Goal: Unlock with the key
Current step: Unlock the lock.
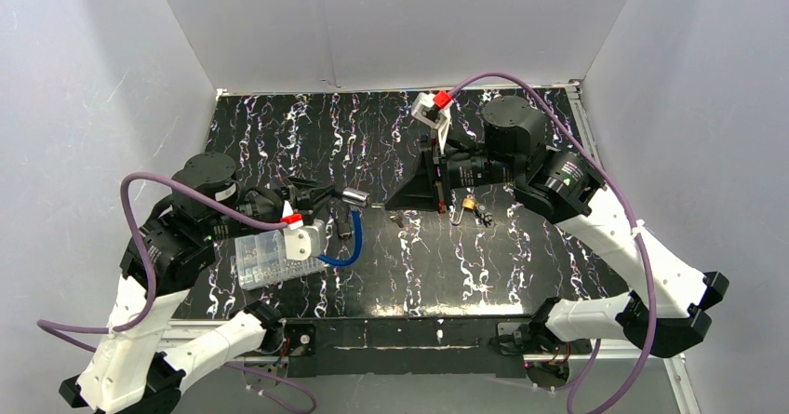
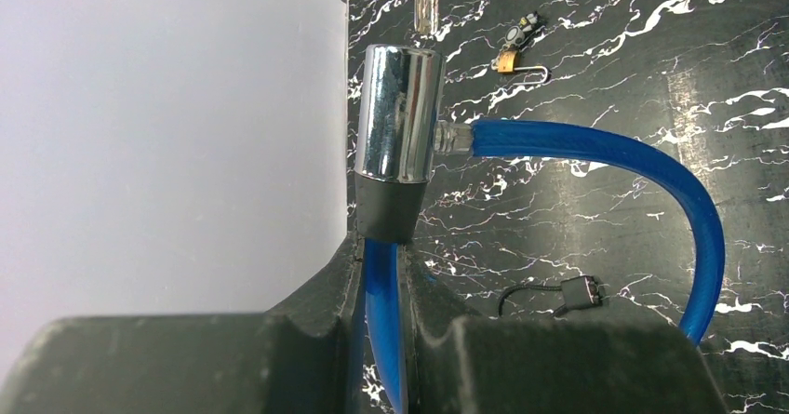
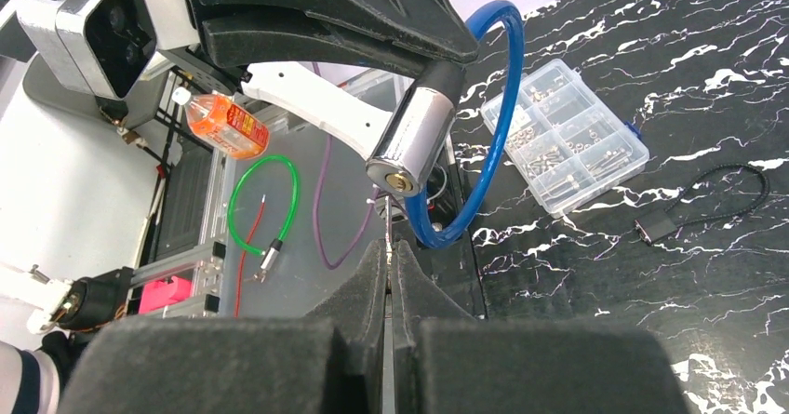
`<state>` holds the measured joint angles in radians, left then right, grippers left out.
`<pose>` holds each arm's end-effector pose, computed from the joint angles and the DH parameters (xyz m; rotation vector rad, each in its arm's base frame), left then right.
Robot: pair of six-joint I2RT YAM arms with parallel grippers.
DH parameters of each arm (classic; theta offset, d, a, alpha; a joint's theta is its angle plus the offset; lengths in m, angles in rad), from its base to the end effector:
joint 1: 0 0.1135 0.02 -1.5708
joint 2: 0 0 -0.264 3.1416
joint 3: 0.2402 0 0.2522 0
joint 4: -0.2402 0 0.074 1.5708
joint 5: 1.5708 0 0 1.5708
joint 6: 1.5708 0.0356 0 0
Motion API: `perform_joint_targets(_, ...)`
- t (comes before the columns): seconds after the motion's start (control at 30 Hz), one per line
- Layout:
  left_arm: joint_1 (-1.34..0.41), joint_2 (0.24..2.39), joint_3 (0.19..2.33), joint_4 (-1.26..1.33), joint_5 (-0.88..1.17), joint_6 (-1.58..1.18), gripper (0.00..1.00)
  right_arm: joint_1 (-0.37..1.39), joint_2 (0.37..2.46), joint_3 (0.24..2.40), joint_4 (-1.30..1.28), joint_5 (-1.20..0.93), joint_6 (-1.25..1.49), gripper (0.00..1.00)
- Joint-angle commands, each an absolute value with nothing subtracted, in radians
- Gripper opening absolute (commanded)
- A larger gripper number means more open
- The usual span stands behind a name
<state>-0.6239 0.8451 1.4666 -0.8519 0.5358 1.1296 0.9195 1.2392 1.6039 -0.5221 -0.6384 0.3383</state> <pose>0.0794 -0.0795 0.4785 1.5701 0.8170 -0.1167 0.1303 0.2060 0.4905 -1.0375 1.6344 1.4337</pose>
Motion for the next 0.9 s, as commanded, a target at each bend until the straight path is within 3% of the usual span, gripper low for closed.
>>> perform_joint_targets(0.0, -0.624, 0.833, 1.476, -0.8, 0.545, 1.121, 0.0, 0.919, 1.235, 1.611, -0.453, -0.651, 0.347, 0.01)
perform_joint_targets(0.87, -0.624, 0.827, 1.468, -0.807, 0.558, 1.137, 0.0, 0.907, 1.241, 1.602, -0.435, -0.654, 0.353, 0.01)
